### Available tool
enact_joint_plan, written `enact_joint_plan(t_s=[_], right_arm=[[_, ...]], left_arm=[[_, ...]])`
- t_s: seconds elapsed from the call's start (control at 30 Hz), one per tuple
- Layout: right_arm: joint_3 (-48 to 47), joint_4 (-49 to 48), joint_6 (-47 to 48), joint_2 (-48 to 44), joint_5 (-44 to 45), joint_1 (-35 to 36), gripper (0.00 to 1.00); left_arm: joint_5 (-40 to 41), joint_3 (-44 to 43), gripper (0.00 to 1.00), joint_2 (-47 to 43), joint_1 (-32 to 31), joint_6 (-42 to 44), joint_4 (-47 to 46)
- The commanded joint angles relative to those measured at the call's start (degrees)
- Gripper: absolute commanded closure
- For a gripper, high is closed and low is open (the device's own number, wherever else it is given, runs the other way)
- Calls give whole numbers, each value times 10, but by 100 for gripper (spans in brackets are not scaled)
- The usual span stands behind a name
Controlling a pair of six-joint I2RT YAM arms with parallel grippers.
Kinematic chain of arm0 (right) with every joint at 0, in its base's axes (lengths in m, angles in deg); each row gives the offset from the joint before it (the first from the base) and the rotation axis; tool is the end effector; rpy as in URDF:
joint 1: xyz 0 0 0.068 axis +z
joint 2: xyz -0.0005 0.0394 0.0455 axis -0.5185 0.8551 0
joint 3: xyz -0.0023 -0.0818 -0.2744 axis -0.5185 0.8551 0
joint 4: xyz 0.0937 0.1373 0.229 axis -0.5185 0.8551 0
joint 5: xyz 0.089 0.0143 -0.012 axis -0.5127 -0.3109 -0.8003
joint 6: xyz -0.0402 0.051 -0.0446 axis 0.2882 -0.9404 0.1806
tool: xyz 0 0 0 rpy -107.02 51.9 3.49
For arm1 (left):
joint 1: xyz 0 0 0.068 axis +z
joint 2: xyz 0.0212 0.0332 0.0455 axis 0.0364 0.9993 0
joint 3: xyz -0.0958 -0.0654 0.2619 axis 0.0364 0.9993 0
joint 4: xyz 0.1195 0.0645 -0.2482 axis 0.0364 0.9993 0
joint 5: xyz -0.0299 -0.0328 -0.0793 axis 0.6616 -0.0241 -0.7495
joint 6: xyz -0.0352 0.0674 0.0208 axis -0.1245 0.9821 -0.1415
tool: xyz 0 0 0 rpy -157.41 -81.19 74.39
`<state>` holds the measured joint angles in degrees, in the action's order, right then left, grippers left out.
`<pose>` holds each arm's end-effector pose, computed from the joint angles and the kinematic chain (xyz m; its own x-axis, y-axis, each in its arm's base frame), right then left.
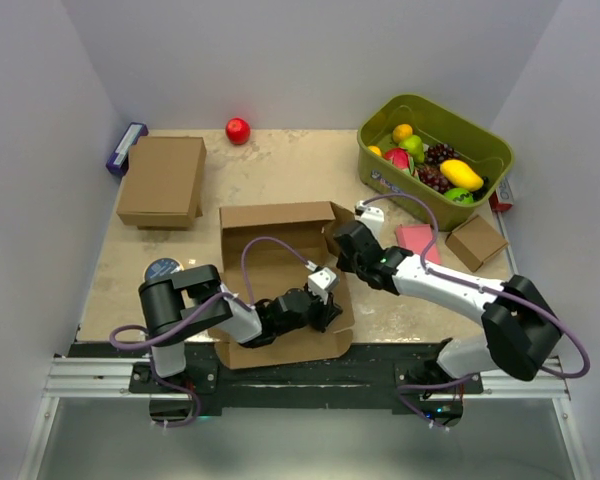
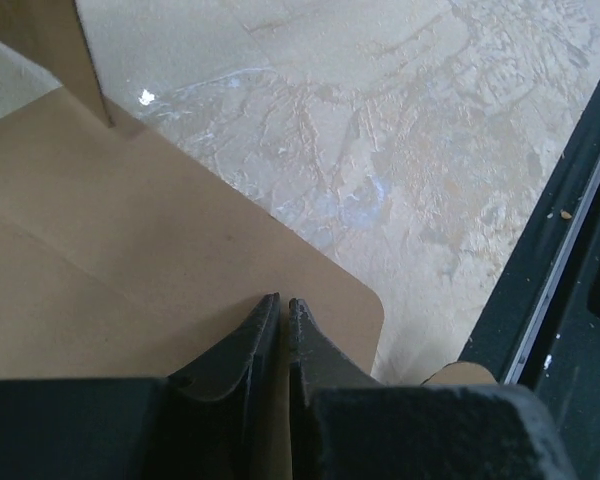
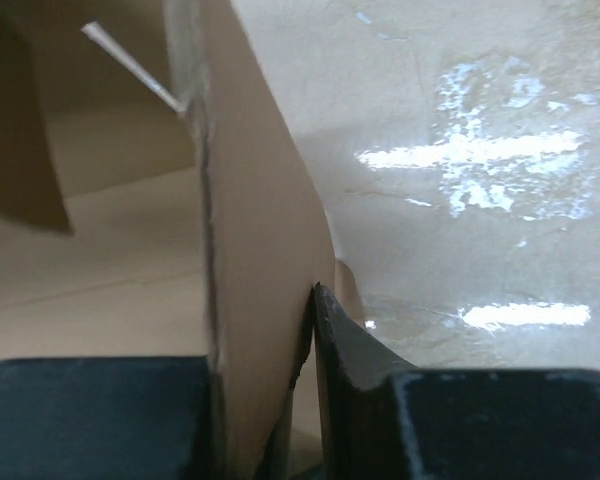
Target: Fold the paper box
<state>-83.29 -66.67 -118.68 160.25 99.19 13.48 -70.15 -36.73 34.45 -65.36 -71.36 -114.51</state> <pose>0.2471 0.2020 0.1925 -0.6570 0.2579 -0.7084 0.0924 0.9601 0.2639 0.1421 -0.3189 0.0866 -0.5232 0.0799 -0.8484 0.7083 0.5944 -0.3809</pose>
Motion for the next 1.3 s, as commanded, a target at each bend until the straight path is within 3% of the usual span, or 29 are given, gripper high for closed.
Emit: enact_joint_plan(t_s=[0.0,0.13,0.33,0.53,0.77,0.93,1.07,1.27], right_arm=[[-2,-62,-14,6,-25,11,79],[3,-78,-7,-8,-43,14,63],[10,-35,8,-96,-36,14,27],[-10,24,43,-216,-6,-16,11],[-12,15,83,-225,-39,-120,11],[5,-31,95,-178,-43,-143,14],[24,-61,109,-149,-54,-142,17],[72,-156,113,-114,-102,-142,20]], left_arm=[[-8,6,87,6,-7,-15,21],[1,16,87,-7,-7,-18,24],[9,11,83,-67,-6,3,72],[17,-1,56,-204,-6,33,181],[31,-51,34,-376,-4,59,405],[21,-167,27,-472,70,96,586],[46,-270,20,-466,121,179,715],[139,-324,17,-391,168,301,730]])
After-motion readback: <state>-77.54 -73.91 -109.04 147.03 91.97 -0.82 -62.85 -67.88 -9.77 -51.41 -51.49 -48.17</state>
